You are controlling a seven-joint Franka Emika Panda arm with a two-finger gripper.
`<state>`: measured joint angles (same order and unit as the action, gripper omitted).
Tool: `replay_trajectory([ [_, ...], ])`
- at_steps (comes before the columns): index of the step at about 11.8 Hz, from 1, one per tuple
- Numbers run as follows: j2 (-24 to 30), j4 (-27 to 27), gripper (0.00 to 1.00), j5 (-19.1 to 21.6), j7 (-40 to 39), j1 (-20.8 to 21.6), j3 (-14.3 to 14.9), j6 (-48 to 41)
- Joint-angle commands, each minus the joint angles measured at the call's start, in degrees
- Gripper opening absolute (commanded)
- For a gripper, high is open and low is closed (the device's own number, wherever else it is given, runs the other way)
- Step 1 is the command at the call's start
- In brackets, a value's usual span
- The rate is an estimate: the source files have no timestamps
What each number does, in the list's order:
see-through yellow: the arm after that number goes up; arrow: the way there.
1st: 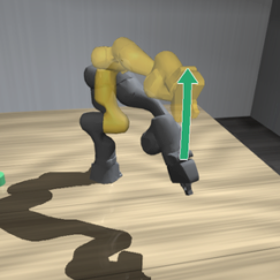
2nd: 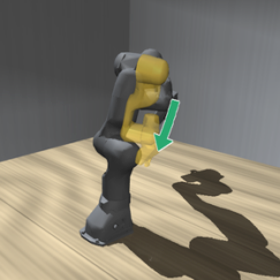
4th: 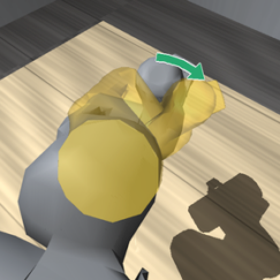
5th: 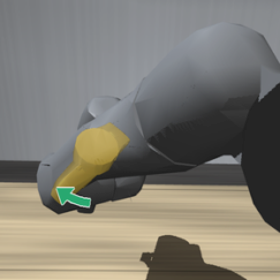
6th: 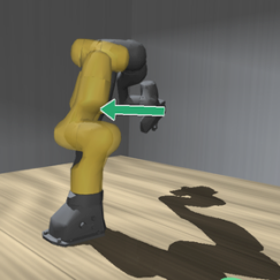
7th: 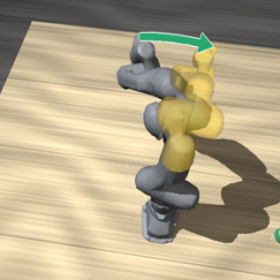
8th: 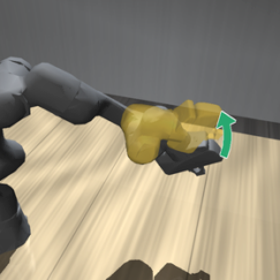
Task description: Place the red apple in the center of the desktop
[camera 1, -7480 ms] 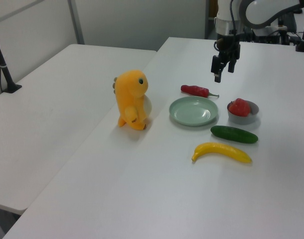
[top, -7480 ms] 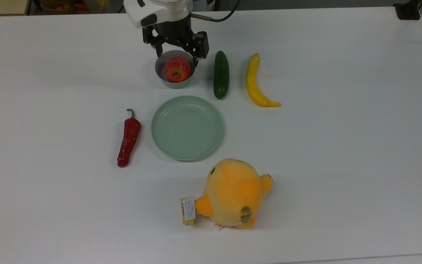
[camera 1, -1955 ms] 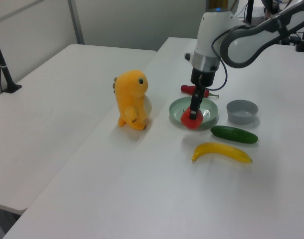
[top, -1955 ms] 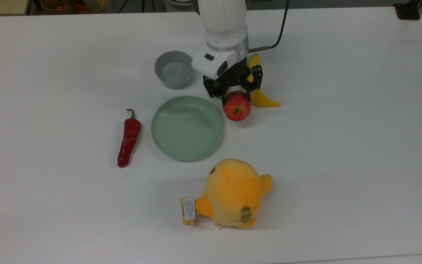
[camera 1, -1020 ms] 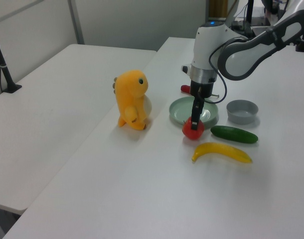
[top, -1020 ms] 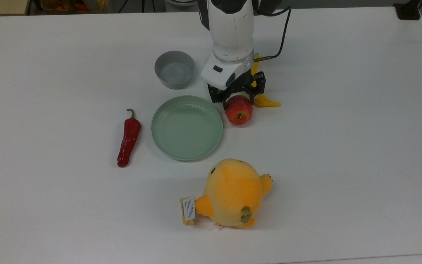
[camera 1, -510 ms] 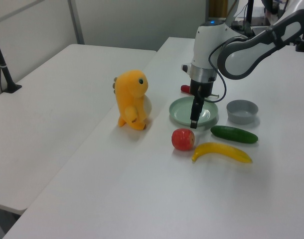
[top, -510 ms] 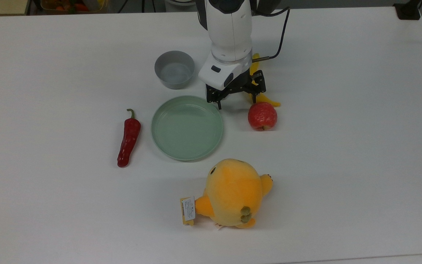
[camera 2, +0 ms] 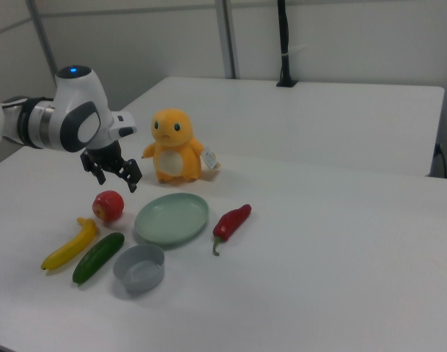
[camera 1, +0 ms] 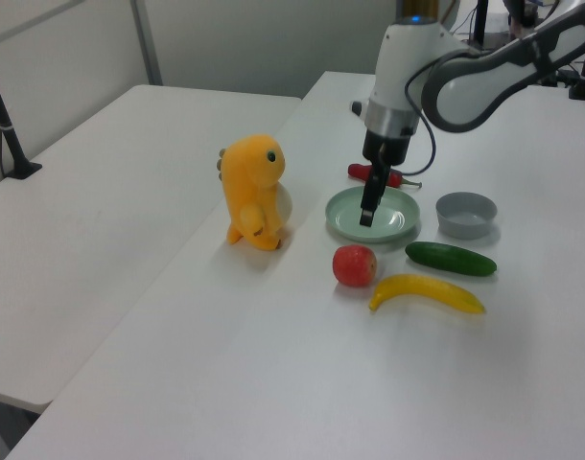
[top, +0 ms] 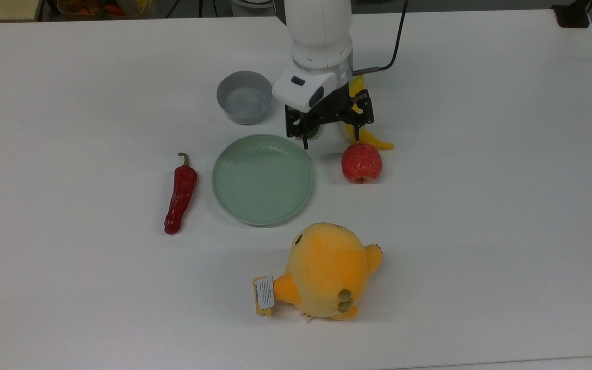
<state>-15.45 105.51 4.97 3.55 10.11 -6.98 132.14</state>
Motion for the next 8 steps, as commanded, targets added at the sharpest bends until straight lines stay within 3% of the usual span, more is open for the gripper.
replay_trajectory([
  [1,4.4,0.6,1.0,-0.8,4.5,-1.1,-0.1,-3.4],
  [4,10.6,0.8,1.0,-0.8,7.3,-2.8,0.7,-12.2],
  [8,16.5,3.4,1.0,-0.7,7.7,-5.6,3.0,-13.8],
])
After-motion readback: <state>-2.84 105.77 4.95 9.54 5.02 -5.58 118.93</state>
